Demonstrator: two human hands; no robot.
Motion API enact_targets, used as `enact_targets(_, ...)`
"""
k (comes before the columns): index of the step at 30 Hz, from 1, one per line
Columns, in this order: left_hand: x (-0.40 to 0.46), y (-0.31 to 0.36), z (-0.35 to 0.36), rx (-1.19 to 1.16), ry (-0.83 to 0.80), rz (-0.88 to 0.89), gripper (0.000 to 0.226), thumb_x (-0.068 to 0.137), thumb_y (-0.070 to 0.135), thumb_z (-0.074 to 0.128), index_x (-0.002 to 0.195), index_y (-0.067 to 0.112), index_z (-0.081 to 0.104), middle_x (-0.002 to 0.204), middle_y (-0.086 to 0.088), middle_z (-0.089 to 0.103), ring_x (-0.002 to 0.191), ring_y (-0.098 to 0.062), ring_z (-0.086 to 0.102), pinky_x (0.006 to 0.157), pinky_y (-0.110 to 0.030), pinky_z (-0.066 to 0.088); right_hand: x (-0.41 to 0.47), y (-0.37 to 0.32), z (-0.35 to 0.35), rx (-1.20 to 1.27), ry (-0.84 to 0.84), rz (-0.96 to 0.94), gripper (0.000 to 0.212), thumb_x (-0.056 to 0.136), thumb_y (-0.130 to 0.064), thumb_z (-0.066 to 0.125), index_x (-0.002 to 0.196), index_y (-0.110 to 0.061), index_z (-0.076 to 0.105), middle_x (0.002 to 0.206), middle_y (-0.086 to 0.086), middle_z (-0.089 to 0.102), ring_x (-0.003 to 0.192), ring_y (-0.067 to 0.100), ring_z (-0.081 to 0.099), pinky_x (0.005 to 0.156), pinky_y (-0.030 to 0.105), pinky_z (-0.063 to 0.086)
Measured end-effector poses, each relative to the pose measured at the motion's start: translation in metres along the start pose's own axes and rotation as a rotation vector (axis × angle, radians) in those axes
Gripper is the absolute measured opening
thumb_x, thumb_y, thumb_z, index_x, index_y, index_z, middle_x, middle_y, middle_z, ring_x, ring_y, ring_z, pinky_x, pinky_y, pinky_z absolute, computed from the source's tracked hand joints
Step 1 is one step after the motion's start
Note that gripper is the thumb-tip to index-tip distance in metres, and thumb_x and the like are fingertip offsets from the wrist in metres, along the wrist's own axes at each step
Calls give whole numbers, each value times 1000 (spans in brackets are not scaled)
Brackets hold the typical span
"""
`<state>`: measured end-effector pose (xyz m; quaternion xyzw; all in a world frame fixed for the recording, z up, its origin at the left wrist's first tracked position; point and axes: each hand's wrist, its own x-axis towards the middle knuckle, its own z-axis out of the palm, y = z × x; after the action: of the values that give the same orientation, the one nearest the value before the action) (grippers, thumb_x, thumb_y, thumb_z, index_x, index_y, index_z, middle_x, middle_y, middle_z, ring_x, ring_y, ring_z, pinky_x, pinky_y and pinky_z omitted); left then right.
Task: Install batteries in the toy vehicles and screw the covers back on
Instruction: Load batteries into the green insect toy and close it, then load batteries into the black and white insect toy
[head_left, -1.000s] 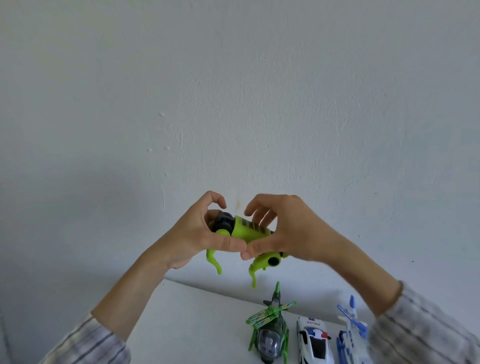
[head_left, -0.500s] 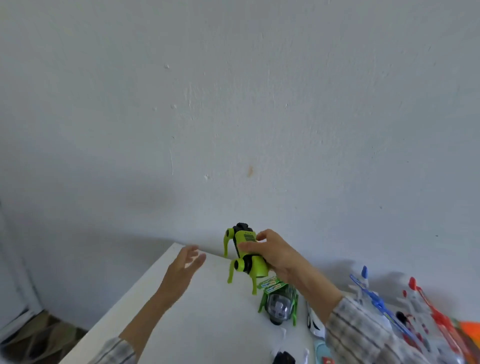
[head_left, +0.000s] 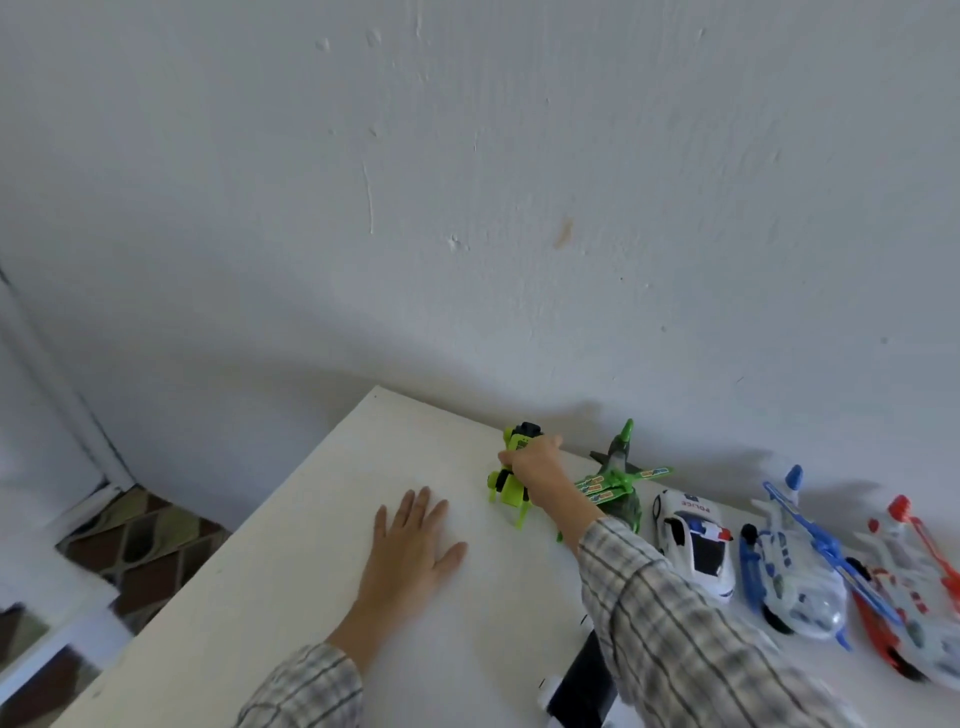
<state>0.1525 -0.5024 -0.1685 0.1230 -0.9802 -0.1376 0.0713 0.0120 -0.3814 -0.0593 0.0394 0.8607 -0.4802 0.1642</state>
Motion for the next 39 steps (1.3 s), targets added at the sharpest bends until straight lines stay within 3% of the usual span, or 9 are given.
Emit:
enact_targets(5, 2, -1, 4, -5, 35, 8, 82, 82, 69, 12, 146, 23, 38, 157, -3, 25, 146, -22, 19, 116, -50, 11, 12, 0, -2, -191, -15, -9, 53, 91, -13, 51, 137, 2, 29, 108, 7, 25, 124, 29, 44, 85, 32, 36)
enact_targets(10, 1, -1, 5, -22, 30, -1, 78, 83, 68, 18, 142, 23, 44, 154, -4, 33, 144, -23, 27, 114, -51, 17, 11, -9, 4, -415, 8, 86, 52, 96, -19, 45, 140, 1, 26, 107, 11, 24, 121, 33, 41, 98, 33, 38)
enact_targets(14, 2, -2, 3, -7, 17, -8, 78, 83, 68, 19, 142, 24, 44, 154, -3, 32, 144, -23, 27, 114, -51, 17, -2, -35, -8, -434, -39, 90, 59, 95, -17, 49, 141, -1, 16, 140, 19, 18, 126, 37, 29, 96, 36, 39)
enact_targets(18, 2, -1, 1, 9, -9, -14, 77, 83, 68, 20, 140, 23, 47, 153, -4, 36, 142, -23, 30, 112, -52, 21, -43, -61, -40, -175, -24, -137, 63, 87, -20, 64, 136, -12, 25, 135, 13, 24, 120, 34, 38, 92, 39, 45)
enact_targets(24, 2, -2, 1, 19, -16, -15, 72, 83, 66, 25, 132, 22, 56, 145, -6, 47, 135, -25, 43, 107, -54, 31, -129, -11, -87, -78, -44, -648, 16, 85, -12, 65, 95, -22, 58, 97, -9, 59, 82, 4, 57, 68, 19, 48)
enact_targets(26, 1, -1, 3, 12, 13, -9, 79, 81, 68, 16, 140, 24, 46, 153, -3, 35, 143, -22, 28, 114, -51, 19, -140, 25, -98, -248, -144, -713, 15, 83, -11, 66, 88, -24, 59, 88, -15, 61, 80, -1, 56, 73, 18, 47)
enact_targets(31, -1, 0, 2, -15, 21, -10, 85, 78, 69, 11, 143, 23, 43, 155, -4, 31, 145, -22, 24, 115, -50, 13, -132, 97, -117, -1109, -419, -724, 61, 76, -10, 58, 129, -35, 42, 137, -10, 40, 126, 12, 34, 109, 35, 26)
enact_targets(35, -5, 0, -1, 19, -20, 9, 83, 81, 65, 10, 142, 19, 45, 153, -7, 35, 143, -26, 29, 114, -50, 19, -138, 127, -107, -1255, -422, -768, 68, 75, -6, 61, 135, -29, 39, 148, 2, 30, 140, 20, 19, 117, 50, 2)
enact_targets(39, -13, -3, -2, -2, -60, 28, 83, 83, 61, 8, 141, 16, 45, 152, -11, 36, 142, -28, 30, 113, -49, 22, -138, 138, -98, -1240, -389, -859, 55, 80, -5, 59, 130, -26, 49, 136, 1, 46, 141, 23, 22, 113, 56, -8)
